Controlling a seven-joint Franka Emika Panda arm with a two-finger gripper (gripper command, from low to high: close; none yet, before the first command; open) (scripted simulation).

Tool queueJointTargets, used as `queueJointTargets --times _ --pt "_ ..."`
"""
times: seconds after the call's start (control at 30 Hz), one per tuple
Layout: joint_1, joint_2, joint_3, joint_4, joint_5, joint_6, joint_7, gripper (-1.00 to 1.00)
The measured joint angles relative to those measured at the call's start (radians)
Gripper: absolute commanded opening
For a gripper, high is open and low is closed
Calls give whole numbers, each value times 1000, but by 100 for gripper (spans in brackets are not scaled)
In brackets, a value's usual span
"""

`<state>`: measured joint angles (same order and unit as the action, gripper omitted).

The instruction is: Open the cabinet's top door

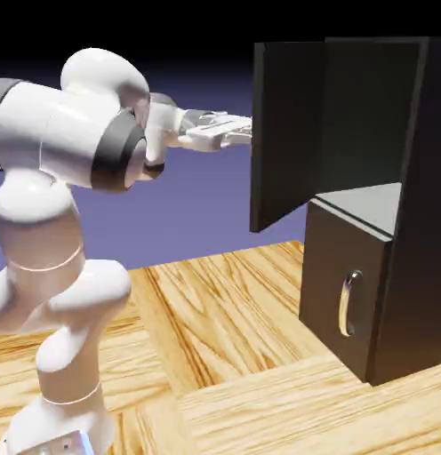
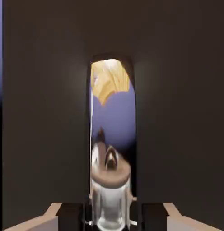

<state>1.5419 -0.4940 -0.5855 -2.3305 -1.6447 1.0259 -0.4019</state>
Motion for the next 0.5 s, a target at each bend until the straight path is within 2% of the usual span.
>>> queueJointTargets --times 0.5 --pt "30 544 -72 472 398 -160 51 -100"
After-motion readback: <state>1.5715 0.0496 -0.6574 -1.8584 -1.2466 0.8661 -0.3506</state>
